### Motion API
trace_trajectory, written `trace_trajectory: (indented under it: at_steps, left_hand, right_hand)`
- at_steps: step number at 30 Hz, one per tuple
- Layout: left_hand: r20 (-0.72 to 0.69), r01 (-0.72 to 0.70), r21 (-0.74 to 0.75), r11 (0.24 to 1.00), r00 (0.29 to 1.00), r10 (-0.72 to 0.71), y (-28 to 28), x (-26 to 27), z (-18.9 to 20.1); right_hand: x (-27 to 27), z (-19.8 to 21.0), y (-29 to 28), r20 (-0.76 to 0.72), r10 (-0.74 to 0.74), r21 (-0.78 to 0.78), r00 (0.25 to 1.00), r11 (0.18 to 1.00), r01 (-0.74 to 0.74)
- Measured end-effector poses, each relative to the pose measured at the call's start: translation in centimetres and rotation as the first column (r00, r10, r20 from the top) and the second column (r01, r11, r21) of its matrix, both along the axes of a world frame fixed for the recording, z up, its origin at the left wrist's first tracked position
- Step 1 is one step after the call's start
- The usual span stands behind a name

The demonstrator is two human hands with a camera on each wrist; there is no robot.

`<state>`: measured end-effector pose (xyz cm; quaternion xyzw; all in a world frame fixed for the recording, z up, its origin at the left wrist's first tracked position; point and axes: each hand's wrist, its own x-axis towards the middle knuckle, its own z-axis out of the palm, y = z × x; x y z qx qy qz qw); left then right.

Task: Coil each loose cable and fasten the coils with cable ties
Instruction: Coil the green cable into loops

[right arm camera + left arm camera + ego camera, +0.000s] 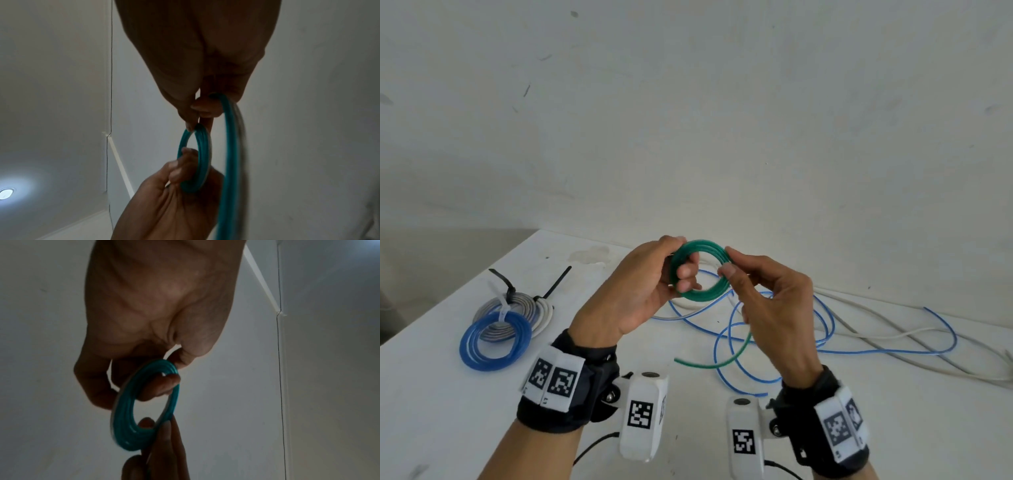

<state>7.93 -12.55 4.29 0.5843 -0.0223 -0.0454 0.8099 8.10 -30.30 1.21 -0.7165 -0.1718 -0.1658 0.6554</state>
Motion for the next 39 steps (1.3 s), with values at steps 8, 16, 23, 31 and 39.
trace_trajectory:
  at_steps: [8,16,23,31,39]
  left_hand:
    - [-0.007,0.070,0.255,0.964,0.998,-0.070,-1.0,-0.5,-0.3]
    - [0.026,0.036,0.341,0.939,0.999,-0.048,-1.0,-0.5,-0.3]
    - [0.013,-0.100,-0.113,0.989,0.995,0.102,-1.0,-0.2,0.3]
    - [-0.060,0.105,0.013,0.994,0.993,-0.104,-0.6,-0.3,0.2]
    - [-0.004,0.001,0.085,0.996,1.000,-0.001,-1.7,-0.1,-0.2]
  right_hand:
    - [0.1,0.2,-0.9,0.021,0.035,-0.248,0.999,0.968,-0.028]
    - [-0.5,0.3,-0.1,0.065,0.028,-0.199,0.997,0.980,-0.014]
    - [-1.2,-0.1,2.0,-0.007,0.054,0.114,0.999,0.992,-0.053]
    - [-0.5,0.9,-0.2,0.017,0.066,-0.128,0.998,0.990,-0.064]
    - [-0.3,1.2,-1.2,0.015,0.117,-0.130,0.993,0.985,-0.114]
